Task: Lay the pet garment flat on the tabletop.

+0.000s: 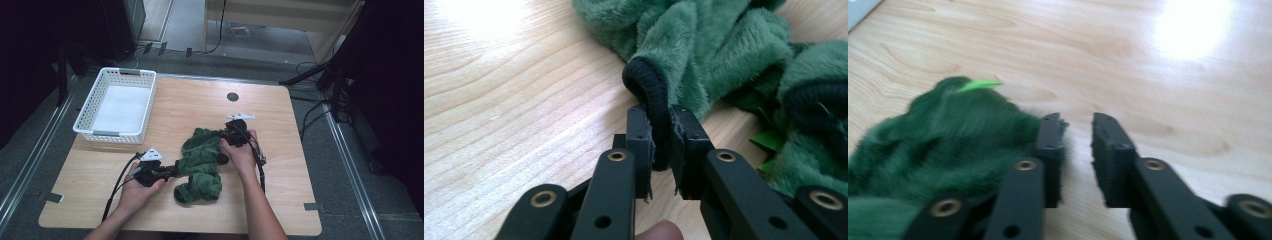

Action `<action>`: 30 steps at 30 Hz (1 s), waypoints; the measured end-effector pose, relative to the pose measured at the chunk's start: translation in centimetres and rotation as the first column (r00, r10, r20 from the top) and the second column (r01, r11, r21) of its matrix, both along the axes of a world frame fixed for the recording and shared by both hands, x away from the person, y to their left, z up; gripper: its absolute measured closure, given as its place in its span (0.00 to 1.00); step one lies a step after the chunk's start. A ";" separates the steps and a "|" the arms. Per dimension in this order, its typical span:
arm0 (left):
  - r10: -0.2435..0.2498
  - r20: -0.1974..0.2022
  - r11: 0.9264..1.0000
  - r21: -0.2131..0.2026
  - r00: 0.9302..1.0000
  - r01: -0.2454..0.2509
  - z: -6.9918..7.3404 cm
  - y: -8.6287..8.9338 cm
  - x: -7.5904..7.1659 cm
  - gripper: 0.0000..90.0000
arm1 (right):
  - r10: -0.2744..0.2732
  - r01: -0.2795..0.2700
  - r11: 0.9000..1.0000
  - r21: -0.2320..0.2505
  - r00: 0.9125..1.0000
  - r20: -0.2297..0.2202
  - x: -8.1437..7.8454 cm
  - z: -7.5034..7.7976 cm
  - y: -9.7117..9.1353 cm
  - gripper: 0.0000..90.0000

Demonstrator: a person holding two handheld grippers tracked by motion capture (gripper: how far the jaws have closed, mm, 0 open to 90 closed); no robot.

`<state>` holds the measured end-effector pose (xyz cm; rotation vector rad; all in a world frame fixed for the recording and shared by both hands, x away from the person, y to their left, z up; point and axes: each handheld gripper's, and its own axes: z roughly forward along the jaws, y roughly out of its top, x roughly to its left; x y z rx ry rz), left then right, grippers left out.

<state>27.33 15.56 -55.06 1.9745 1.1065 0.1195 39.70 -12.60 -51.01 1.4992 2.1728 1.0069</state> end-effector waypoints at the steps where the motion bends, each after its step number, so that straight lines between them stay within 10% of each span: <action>1: 0.002 0.005 1.000 -0.003 1.000 -0.002 0.1 0.0 0.0 0.85 | 0.027 -0.027 0.999 0.019 0.999 -0.027 0.0 -0.2 -0.5 0.65; 4: 0.018 0.022 0.999 -0.033 1.000 -0.017 0.4 0.3 0.1 0.59 | 0.111 -0.108 0.993 0.047 0.992 -0.063 -0.2 -0.2 -1.3 0.55; 7: 0.058 0.062 0.993 -0.102 0.996 -0.051 2.0 0.7 1.0 0.48 | 0.142 -0.142 0.980 0.138 0.990 0.011 -1.0 1.1 -3.0 0.53; 11: 0.136 0.066 0.985 -0.117 0.989 -0.128 3.2 -0.1 2.7 0.45 | 0.169 -0.173 0.976 0.129 0.985 0.042 -0.9 1.5 -2.7 0.50; 17: 0.259 -0.005 0.965 0.047 0.966 -0.258 3.2 -3.3 7.3 0.33 | 0.194 -0.194 0.980 0.048 0.981 0.004 0.5 -0.3 -0.1 0.50; 20: 0.262 -0.004 0.954 0.153 0.965 -0.258 2.3 -4.4 8.6 0.39 | 0.226 -0.226 0.974 -0.009 0.974 -0.018 0.9 -1.4 0.9 0.59; 21: 0.252 -0.005 0.954 0.170 0.968 -0.247 2.1 -4.6 8.8 0.53 | 0.216 -0.217 0.975 -0.054 0.976 -0.017 0.9 -1.7 1.3 0.81; 24: 0.235 -0.017 0.954 0.195 0.972 -0.228 1.8 -4.8 9.7 0.75 | 0.202 -0.201 0.978 -0.054 0.979 0.017 0.8 -1.7 1.1 0.96; 27: 0.244 -0.004 0.950 0.204 0.970 -0.239 1.7 -4.5 10.5 0.97 | 0.182 -0.181 0.983 -0.021 0.979 0.096 0.5 -1.1 0.2 1.00; 29: 0.240 0.006 0.946 0.221 0.971 -0.236 1.7 -4.5 10.8 0.98 | 0.194 -0.189 0.981 -0.052 0.974 0.118 0.0 -1.1 -0.1 1.00; 30: 0.244 -0.005 0.946 0.223 0.970 -0.237 1.7 -4.6 11.1 0.98 | 0.231 -0.212 0.967 -0.141 0.964 0.130 -0.6 -1.8 0.1 1.00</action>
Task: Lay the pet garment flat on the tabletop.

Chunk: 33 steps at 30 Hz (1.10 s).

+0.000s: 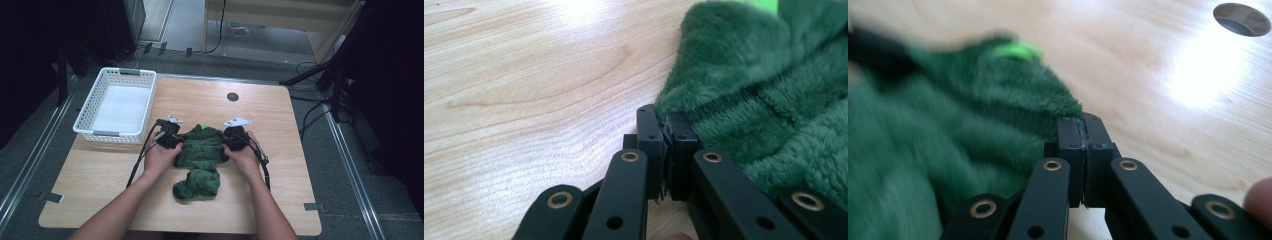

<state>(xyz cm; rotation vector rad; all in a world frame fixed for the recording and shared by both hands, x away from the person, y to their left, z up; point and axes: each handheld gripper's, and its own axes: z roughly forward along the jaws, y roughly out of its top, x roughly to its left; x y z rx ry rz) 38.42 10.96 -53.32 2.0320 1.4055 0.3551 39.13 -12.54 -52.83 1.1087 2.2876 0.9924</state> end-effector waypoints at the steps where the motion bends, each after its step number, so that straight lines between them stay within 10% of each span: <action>1: 0.000 0.000 1.000 0.000 1.000 0.000 0.0 0.0 0.0 0.96 | 0.000 0.000 1.000 0.000 1.000 0.000 0.0 0.0 0.0 1.00; 3: 0.019 -0.016 1.000 -0.017 1.000 -0.019 0.1 0.2 0.2 0.92 | 0.029 -0.028 0.999 -0.042 1.000 0.007 -0.6 -0.7 -0.1 0.97; 4: 0.035 -0.009 0.999 -0.023 0.999 -0.035 0.2 0.4 0.2 0.73 | 0.050 -0.050 0.999 0.003 0.999 -0.018 -0.9 -0.7 -0.8 0.81; 9: 0.057 0.016 0.990 -0.127 0.998 -0.055 1.2 2.1 0.2 0.55 | 0.076 -0.074 0.989 0.130 0.997 -0.015 -1.2 0.8 -2.8 0.67; 13: 0.130 -0.004 0.971 -0.200 0.991 -0.128 1.7 1.9 1.1 0.57 | -0.089 0.087 0.952 0.292 0.996 -0.008 0.2 2.8 -3.6 0.77; 16: 0.131 -0.026 0.971 -0.198 0.991 -0.133 1.5 1.2 1.5 0.55 | -0.136 0.142 0.931 0.337 0.990 -0.042 1.3 3.1 -2.1 0.74; 18: 0.133 -0.046 0.974 -0.180 0.990 -0.139 1.0 0.7 1.8 0.54 | -0.142 0.155 0.933 0.323 0.988 -0.065 1.6 3.0 -1.3 0.73; 22: 0.107 -0.052 0.988 -0.106 0.993 -0.112 0.3 0.1 1.5 0.53 | -0.095 0.121 0.973 0.195 0.986 -0.140 2.0 1.2 1.5 0.69; 27: 0.068 -0.030 0.996 -0.056 0.997 -0.069 0.3 -0.2 0.8 0.54 | -0.062 0.092 0.983 0.158 0.981 -0.185 1.8 -0.1 1.4 0.70; 33: 0.035 -0.026 0.998 -0.051 0.999 -0.036 0.1 -0.9 0.2 0.85 | -0.055 0.075 0.991 0.107 0.983 -0.178 1.2 -0.7 1.5 0.81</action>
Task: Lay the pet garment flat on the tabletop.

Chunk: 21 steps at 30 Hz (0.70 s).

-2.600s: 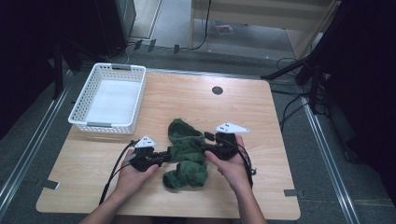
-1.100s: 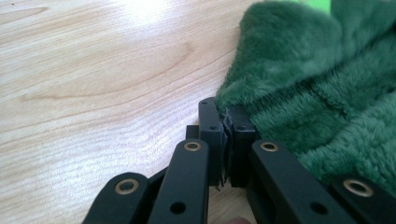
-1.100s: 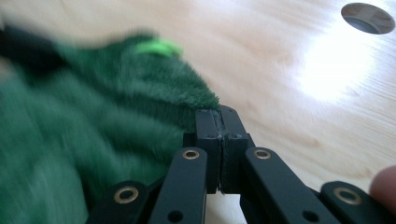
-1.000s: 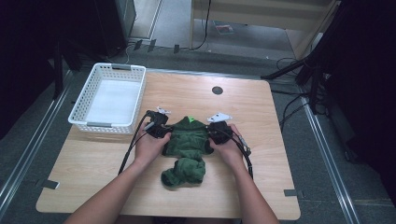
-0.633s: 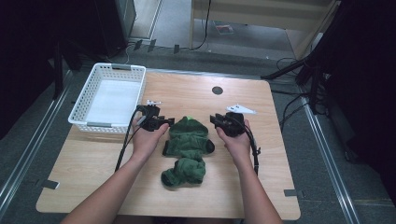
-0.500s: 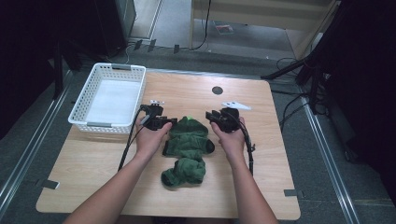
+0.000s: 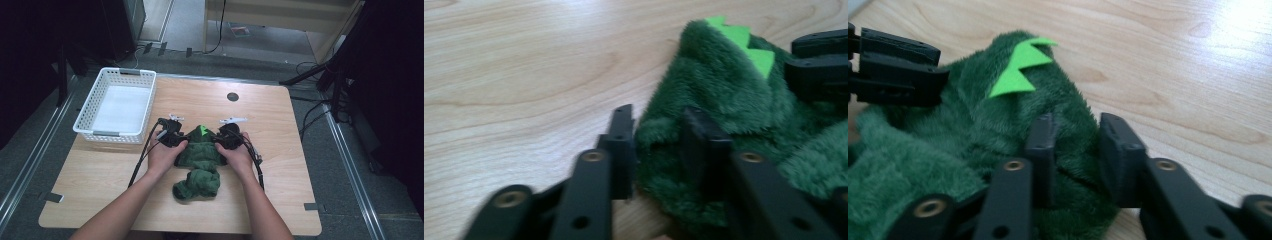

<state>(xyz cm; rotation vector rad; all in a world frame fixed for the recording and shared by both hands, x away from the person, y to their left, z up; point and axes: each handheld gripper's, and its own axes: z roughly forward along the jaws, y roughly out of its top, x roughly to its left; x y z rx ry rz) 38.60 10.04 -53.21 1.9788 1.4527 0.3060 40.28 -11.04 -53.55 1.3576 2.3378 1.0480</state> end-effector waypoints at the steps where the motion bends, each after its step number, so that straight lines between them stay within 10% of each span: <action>1: -0.003 0.002 1.000 0.002 1.000 0.003 0.0 -0.1 0.0 0.85 | 0.006 -0.005 1.000 -0.015 1.000 0.008 -0.1 0.0 0.1 0.87; 5: -0.006 0.021 1.000 -0.027 1.000 0.006 0.2 -0.1 0.3 0.99 | 0.041 -0.039 0.997 -0.061 0.999 0.035 -0.5 0.4 0.5 0.99; 10: 0.005 0.150 1.000 -0.021 0.989 -0.002 2.1 -0.1 1.4 0.99 | -0.036 0.036 0.999 0.002 0.973 0.227 -0.9 3.0 -0.3 0.99; 16: 0.031 0.107 1.000 0.001 0.994 -0.031 1.3 -0.3 2.3 0.59 | -0.025 0.028 0.999 -0.032 0.995 0.102 -0.1 1.6 -0.6 0.74; 21: 0.026 0.119 0.996 -0.088 0.993 -0.016 1.9 0.9 0.0 0.46 | -0.117 0.098 0.987 0.125 0.982 0.150 -3.0 3.3 -3.7 0.64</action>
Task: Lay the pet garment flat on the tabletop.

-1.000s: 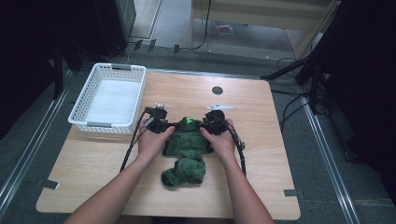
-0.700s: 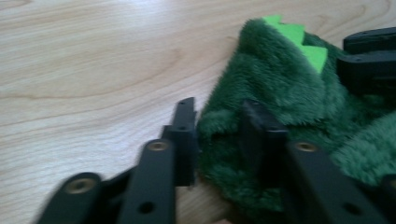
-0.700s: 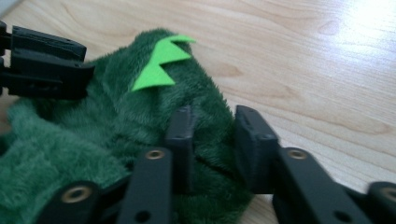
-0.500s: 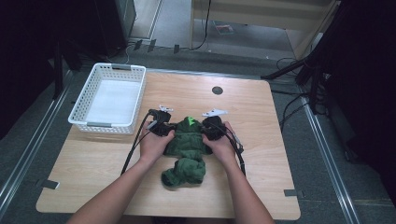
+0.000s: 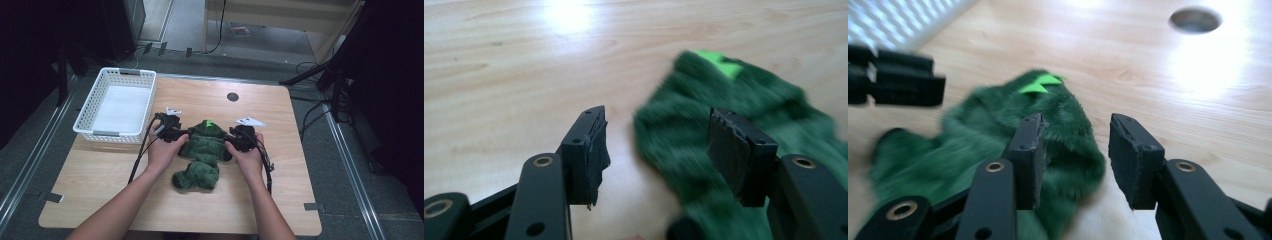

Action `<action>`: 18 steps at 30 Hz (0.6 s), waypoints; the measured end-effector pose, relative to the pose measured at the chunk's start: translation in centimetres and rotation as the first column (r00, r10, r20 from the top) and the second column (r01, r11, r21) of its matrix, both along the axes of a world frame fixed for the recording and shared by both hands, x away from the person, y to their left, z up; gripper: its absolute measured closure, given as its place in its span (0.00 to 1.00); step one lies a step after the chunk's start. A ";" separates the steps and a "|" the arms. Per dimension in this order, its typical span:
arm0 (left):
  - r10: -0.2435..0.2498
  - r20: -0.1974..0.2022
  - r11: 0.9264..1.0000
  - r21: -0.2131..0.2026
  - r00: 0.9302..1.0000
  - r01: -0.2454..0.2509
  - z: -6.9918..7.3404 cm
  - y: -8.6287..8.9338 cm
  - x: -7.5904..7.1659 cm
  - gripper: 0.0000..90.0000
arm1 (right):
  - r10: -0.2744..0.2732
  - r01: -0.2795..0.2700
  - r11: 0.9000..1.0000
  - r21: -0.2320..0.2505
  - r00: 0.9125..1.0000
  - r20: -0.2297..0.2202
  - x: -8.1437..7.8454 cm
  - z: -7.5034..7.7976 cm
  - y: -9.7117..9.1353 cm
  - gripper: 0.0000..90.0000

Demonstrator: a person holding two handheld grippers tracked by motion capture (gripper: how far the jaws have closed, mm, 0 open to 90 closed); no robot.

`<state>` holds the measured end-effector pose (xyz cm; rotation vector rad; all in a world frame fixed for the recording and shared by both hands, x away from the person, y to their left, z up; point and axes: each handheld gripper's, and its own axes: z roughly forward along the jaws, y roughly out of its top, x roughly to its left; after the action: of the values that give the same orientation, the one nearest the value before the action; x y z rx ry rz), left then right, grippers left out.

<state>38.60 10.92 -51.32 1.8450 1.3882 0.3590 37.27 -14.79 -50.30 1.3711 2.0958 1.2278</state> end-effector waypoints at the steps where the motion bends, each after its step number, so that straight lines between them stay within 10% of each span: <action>1: -0.009 0.006 1.000 -0.007 1.000 0.009 0.1 0.2 -0.6 0.46 | 0.000 0.000 1.000 0.000 1.000 0.000 0.0 0.0 0.0 0.64; 7: -0.052 -0.053 0.998 -0.043 0.997 0.049 -0.9 0.8 -3.2 0.52 | 0.093 -0.095 0.994 0.055 0.995 0.046 -6.4 0.6 -2.1 0.74; 11: -0.062 -0.076 0.997 -0.039 0.995 0.059 -1.6 1.0 -3.8 0.56 | 0.165 -0.164 0.985 0.052 0.986 -0.024 -7.0 -1.0 -1.5 0.73; 14: -0.083 -0.086 0.996 -0.046 0.993 0.080 -2.4 1.0 -4.1 0.59 | 0.104 -0.102 0.994 0.032 0.993 -0.062 -5.9 -2.3 -0.9 0.65; 18: -0.130 -0.084 0.988 -0.096 0.988 0.122 -2.3 1.4 -4.7 0.78 | 0.099 -0.090 0.992 0.086 0.989 -0.111 -4.8 -3.6 -0.5 0.80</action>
<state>33.88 12.33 -53.61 1.8826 1.3171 0.1468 32.50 -15.30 -53.93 1.4237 2.2357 1.3130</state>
